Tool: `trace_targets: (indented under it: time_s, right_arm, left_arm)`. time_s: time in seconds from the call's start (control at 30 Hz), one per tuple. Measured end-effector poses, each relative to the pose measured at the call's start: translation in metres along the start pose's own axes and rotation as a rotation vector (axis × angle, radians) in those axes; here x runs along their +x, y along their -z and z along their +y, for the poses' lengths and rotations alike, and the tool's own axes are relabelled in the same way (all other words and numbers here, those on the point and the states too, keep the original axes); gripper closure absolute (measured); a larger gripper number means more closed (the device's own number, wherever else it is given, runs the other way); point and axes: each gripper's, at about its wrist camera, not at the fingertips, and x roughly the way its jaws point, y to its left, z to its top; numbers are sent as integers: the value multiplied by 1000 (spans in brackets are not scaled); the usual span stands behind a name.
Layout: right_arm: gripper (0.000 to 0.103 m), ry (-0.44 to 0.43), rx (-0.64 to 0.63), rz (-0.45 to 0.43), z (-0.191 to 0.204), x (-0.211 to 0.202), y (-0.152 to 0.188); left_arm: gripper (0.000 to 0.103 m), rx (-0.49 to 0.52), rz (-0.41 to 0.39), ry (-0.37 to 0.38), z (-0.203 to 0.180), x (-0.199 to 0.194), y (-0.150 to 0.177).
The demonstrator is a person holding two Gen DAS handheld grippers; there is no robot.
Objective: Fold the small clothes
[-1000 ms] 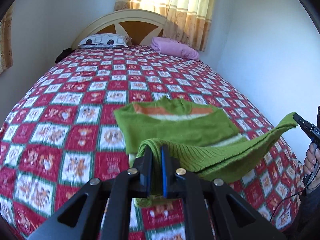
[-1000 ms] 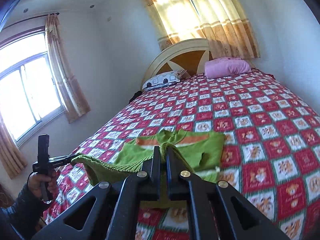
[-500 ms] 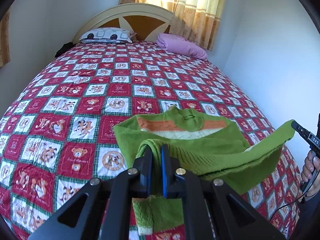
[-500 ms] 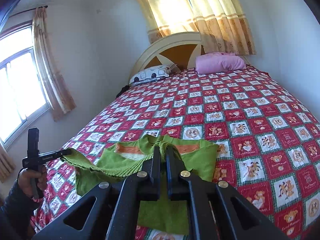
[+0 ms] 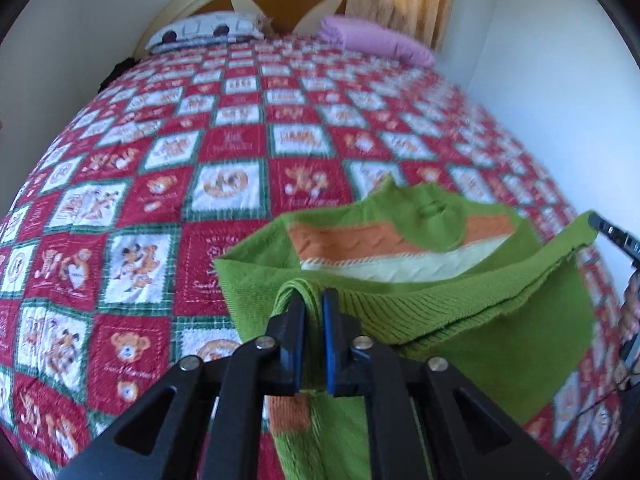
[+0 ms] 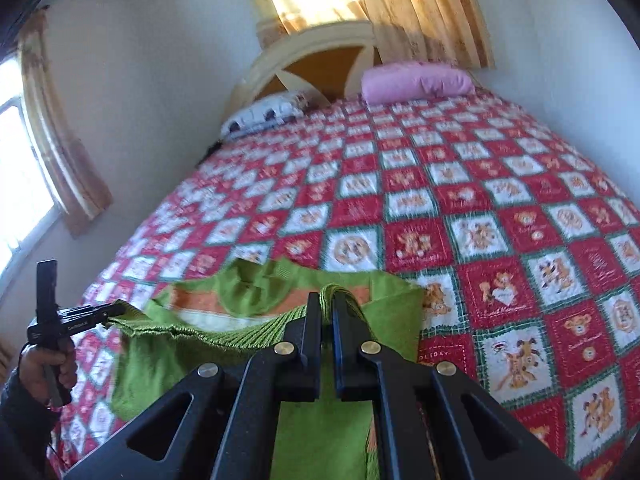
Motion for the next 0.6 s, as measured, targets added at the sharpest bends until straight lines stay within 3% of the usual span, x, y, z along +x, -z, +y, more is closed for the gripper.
trace_targets:
  time_s: [0.03,0.1,0.13,0.23,0.3,0.33,0.4,0.6]
  right_arm:
    - [99,8,9,16,-5,13,0]
    - [99,-1,34,52,-16,38,0]
    - [98,6,39,71,-20,48,0]
    - [87,53,70,65,-34,59,2]
    - [56,55,95,38,-44,54,5]
    - [48,57,106,19,-49,49,7]
    - [44,69,103,5,-51,43,9]
    - [44,63,17,52,-41,43,14]
  left_arm:
    - [82,-3,3,-19,0,5,0]
    - [60,-11,10,-60,5,12,0]
    - [43,-22,1,-73,7,11,0]
    - [30,-40,-64,-66,17,-7,2]
    - [18,-35,-115,-72,24,-22,5]
    - [12,-30,-132,-82,27,-26,5]
    - [10,-12,-156,-97,29,-31,7]
    - [10,53,-151,-40,13,-19,11]
